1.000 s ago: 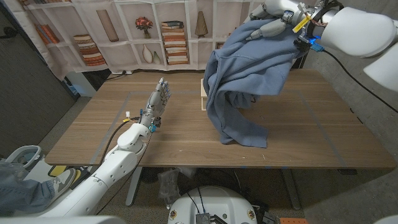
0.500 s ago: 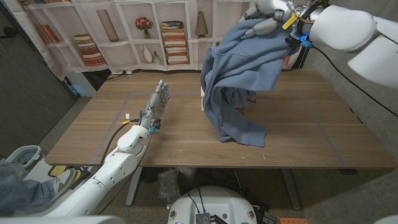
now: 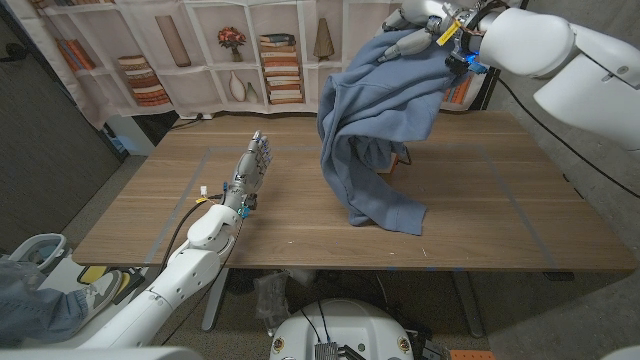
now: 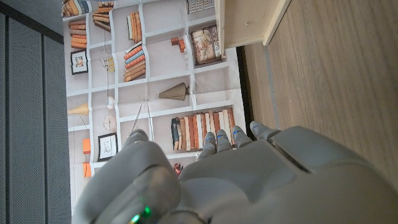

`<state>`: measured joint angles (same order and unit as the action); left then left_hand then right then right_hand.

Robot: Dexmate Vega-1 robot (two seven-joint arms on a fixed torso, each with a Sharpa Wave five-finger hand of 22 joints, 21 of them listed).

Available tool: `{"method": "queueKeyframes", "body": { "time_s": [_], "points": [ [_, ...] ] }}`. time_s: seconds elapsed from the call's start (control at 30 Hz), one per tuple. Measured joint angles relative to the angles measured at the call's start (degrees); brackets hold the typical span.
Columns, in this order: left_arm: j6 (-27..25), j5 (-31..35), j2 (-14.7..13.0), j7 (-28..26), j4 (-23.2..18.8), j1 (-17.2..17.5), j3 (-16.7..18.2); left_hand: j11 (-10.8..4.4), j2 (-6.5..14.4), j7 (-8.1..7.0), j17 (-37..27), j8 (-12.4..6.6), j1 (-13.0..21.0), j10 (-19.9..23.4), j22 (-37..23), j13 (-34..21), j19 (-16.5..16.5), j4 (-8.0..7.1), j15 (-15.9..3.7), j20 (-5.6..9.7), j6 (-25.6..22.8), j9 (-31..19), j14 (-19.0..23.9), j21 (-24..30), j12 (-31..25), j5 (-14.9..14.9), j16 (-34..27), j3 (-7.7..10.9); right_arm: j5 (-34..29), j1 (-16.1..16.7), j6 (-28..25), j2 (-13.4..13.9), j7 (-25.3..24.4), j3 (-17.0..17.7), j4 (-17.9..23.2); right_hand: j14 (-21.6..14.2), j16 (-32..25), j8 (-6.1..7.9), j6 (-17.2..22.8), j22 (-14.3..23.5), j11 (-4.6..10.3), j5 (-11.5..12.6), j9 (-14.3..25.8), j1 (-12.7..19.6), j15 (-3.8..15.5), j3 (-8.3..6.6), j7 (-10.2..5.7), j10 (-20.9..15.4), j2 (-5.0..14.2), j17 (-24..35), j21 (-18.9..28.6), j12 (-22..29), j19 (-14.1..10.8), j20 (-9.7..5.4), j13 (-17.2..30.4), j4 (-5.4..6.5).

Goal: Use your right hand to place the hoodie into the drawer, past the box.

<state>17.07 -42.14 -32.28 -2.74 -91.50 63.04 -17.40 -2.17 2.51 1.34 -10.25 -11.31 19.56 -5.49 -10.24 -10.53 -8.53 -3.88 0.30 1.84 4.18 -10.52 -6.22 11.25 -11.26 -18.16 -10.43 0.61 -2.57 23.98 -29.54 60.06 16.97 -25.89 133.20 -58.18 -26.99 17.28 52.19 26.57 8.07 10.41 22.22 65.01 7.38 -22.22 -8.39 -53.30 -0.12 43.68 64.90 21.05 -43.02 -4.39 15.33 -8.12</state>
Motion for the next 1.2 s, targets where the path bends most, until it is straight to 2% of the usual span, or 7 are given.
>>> {"method": "queueKeyframes", "body": {
  "time_s": [0.63,0.87,1.0,1.07,1.2],
  "points": [
    [0.1,-0.8,-0.6,0.1,0.0,1.4,0.9,0.00,0.0,0.00,0.0,0.00,0.0,0.0,0.0,0.0,0.0,-0.22,0.00,0.00,0.0,0.0,0.0,0.0,0.0,0.0,0.0,-0.21,-5.2,-3.9,1.7,-6.9,0.0,-5.4,-7.6,-0.3,0.1,-0.20,0.2,-0.3,0.43,0.0,0.0,0.0,0.08,0.01,-0.21,-0.4,-0.01,0.3,0.4,-0.2,0.1,-0.11,0.3,0.00],
    [0.1,-1.0,-1.0,0.0,-0.4,2.0,1.5,0.00,0.0,0.00,0.0,0.00,0.0,0.0,0.0,0.0,0.0,-0.12,0.00,0.00,0.0,0.0,0.0,0.0,0.0,0.0,0.0,-0.31,-6.7,-4.8,2.2,-9.1,-0.7,-6.6,-10.5,-0.3,0.1,-0.21,0.2,-0.6,0.43,-0.1,0.3,0.0,0.09,0.00,-0.21,-0.4,-0.01,0.5,0.4,-0.2,0.1,-0.11,0.5,-0.01],
    [0.1,-1.0,-1.2,0.0,-0.5,2.2,1.7,0.00,0.0,0.00,0.0,0.00,0.0,0.0,0.0,0.0,0.0,0.02,0.00,0.00,0.0,0.0,0.0,0.0,0.0,0.0,0.0,-0.45,-7.1,-4.8,2.6,-9.1,-1.2,-6.6,-10.5,-0.3,0.3,-0.21,0.2,-0.6,0.43,-0.1,0.3,0.0,0.09,-0.23,-0.21,-0.4,-0.01,0.6,0.8,-0.5,0.1,-0.11,0.6,-0.25],
    [0.1,-1.3,-1.2,-0.1,-0.5,2.4,1.9,0.00,0.0,0.00,0.0,0.00,0.0,0.0,0.0,0.0,0.0,0.02,0.00,0.00,0.0,0.0,0.0,0.0,0.0,0.0,0.0,-0.45,-7.3,-5.3,2.8,-10.8,-1.6,-7.3,-13.1,-0.3,0.3,-0.21,0.2,-0.6,0.54,-0.1,0.3,0.0,0.09,-0.23,-0.21,-0.6,0.00,0.6,0.8,-0.6,0.1,-0.10,0.6,-0.25],
    [0.1,-1.4,-1.3,-0.2,-0.5,2.5,2.0,0.00,0.0,0.00,0.0,0.00,0.0,0.0,0.0,0.0,0.0,0.02,0.00,0.00,0.0,0.0,0.0,0.0,0.0,0.0,0.0,-0.45,-7.6,-5.5,3.2,-11.7,-2.0,-7.7,-14.4,-0.3,0.3,-0.47,0.3,-0.8,0.73,-0.2,0.3,-0.2,0.09,-0.23,-0.33,-0.7,0.17,0.6,0.8,-0.8,0.5,0.30,0.6,-0.25]
  ]
}}
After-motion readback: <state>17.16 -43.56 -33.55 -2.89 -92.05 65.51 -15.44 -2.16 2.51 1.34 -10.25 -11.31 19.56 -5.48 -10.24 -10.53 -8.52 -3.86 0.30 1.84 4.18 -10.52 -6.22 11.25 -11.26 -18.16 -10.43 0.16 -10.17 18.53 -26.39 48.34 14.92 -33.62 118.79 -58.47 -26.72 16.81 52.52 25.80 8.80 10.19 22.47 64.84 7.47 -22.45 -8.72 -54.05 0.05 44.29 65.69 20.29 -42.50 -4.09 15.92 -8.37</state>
